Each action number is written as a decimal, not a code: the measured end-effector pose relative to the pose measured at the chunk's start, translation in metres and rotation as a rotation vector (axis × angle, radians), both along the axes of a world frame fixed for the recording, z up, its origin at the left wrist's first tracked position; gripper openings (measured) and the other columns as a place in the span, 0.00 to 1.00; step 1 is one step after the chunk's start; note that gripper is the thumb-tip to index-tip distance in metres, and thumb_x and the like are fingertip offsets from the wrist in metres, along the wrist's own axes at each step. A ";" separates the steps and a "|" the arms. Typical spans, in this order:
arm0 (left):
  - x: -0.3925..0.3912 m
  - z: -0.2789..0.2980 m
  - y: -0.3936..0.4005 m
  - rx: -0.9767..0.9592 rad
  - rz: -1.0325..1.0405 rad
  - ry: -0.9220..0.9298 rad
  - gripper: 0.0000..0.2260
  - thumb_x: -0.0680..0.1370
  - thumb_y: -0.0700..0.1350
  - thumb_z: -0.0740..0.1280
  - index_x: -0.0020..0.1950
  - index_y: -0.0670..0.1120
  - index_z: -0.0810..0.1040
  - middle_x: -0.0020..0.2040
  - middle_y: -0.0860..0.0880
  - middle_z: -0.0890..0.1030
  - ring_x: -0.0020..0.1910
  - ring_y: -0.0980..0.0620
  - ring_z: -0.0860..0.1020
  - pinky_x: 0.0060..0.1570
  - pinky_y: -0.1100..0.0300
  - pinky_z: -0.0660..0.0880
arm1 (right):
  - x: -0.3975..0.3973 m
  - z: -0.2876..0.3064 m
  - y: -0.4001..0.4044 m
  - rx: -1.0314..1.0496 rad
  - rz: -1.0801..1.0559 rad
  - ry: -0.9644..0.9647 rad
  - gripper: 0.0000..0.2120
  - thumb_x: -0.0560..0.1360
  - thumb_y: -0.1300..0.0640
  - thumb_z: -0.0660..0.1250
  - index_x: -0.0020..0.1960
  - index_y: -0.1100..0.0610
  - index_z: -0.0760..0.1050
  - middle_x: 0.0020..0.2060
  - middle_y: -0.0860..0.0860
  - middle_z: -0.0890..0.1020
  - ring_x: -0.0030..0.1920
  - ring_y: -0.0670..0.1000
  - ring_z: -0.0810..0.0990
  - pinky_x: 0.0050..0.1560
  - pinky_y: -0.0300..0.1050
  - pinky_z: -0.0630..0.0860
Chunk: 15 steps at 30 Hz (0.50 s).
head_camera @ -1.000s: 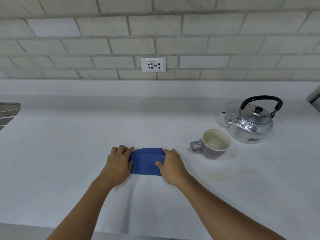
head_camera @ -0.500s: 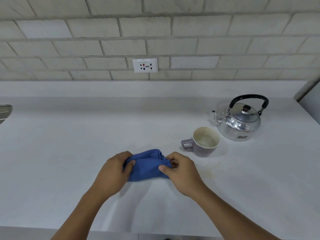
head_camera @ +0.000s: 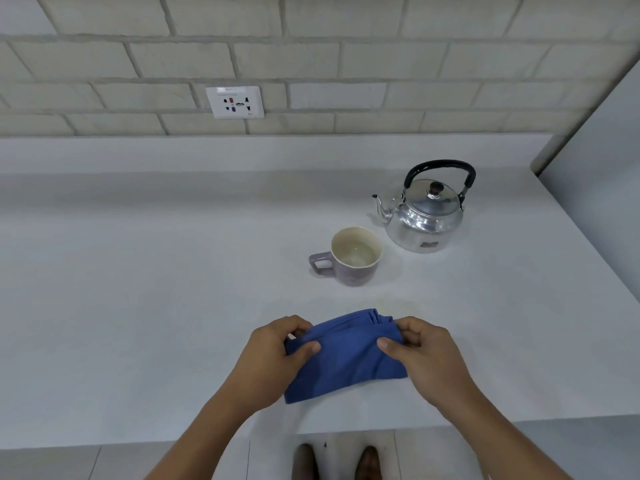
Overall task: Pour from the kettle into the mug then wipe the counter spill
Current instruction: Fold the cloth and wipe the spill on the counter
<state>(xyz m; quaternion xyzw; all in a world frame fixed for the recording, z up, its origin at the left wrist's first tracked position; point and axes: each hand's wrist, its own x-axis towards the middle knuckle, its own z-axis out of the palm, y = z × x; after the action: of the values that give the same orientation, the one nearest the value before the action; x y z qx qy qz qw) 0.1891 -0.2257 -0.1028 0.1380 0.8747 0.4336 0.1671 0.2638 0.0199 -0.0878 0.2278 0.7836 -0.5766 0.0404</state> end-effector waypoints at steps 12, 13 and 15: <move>0.034 -0.034 0.061 -0.203 -0.060 0.092 0.10 0.73 0.57 0.75 0.46 0.54 0.79 0.41 0.58 0.78 0.38 0.58 0.78 0.39 0.67 0.75 | 0.017 -0.025 0.066 0.318 -0.006 -0.119 0.08 0.75 0.63 0.72 0.41 0.51 0.82 0.37 0.50 0.85 0.40 0.50 0.83 0.33 0.29 0.73; 0.033 -0.035 0.061 -0.240 -0.089 0.159 0.10 0.73 0.58 0.73 0.47 0.54 0.79 0.43 0.58 0.77 0.39 0.57 0.77 0.40 0.66 0.75 | 0.018 -0.026 0.066 0.334 -0.001 -0.123 0.09 0.75 0.63 0.72 0.42 0.50 0.81 0.38 0.50 0.85 0.39 0.48 0.82 0.33 0.28 0.73; 0.029 -0.038 0.053 -0.246 -0.127 0.282 0.10 0.75 0.56 0.72 0.50 0.51 0.81 0.46 0.57 0.77 0.41 0.57 0.77 0.43 0.64 0.75 | 0.019 -0.026 0.065 0.441 -0.007 -0.089 0.10 0.74 0.65 0.72 0.48 0.50 0.80 0.43 0.50 0.83 0.43 0.49 0.80 0.39 0.32 0.73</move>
<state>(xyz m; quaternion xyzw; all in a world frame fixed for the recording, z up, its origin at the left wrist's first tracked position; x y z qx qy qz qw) 0.2177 -0.1723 -0.1408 0.2308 0.9254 0.2882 0.0856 0.2829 0.0844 -0.1135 0.2592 0.8872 -0.3809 0.0223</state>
